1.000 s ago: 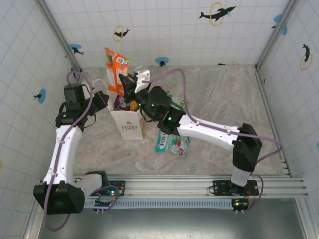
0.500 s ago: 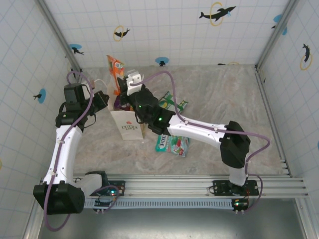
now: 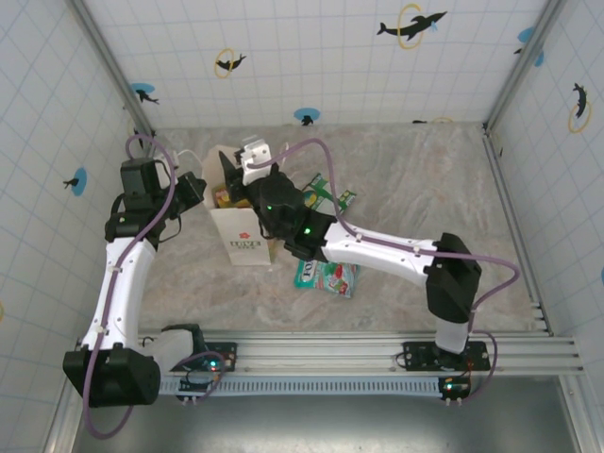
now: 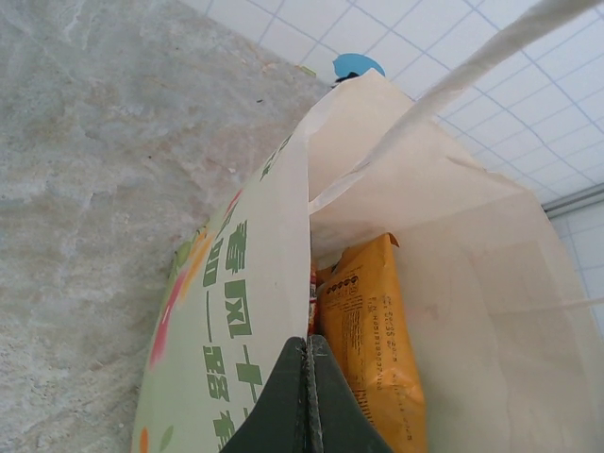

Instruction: Place the snacks into the paper bag

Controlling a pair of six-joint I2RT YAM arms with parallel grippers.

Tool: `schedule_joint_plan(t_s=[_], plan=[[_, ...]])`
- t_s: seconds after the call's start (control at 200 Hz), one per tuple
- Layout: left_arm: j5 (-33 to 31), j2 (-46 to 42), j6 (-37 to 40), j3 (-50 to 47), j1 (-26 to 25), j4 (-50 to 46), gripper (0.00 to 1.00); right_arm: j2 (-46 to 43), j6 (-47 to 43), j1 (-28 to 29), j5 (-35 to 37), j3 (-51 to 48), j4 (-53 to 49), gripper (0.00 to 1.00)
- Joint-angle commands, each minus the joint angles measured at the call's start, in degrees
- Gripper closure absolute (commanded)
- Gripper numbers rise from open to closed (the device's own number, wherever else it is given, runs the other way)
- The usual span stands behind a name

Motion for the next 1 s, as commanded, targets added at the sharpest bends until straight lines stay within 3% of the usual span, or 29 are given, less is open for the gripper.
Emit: schedule_joint_plan(t_s=[0.0,0.27,0.555,0.671,0.856,0.991], plan=[[0.47,-1.13,0.58,0.69,-0.12,1.97,1.0,-6.84,0.16,-0.37,1.81,-5.29,2.49,0.49],[-0.37,-1.43,0.73,0.38,-0.17,1.77,1.0,-21.19,16.82,-9.61,-1.63,-26.43,-3.54,0.5],[-1.07,-1.24,1.01,0.93,-0.11,0.73,1.0,-27.81,31.53,-21.49,-8.04,-42.19,-12.08,0.5],[-1.82,-1.42,1.48,1.33,-0.17,0.06,1.0,-28.33,35.39,-25.5,-10.84,-46.46,-12.82,0.48],[-1.32,-1.31,0.97,1.53,-0.11,0.73,1.0,-24.99,46.15,-34.71,-25.71,-52.53,-7.33,0.48],[-1.8,-1.84,0.76,1.7,-0.09,0.43,1.0,-19.14,52.22,-37.74,-32.19,-52.95,-2.06,0.48]])
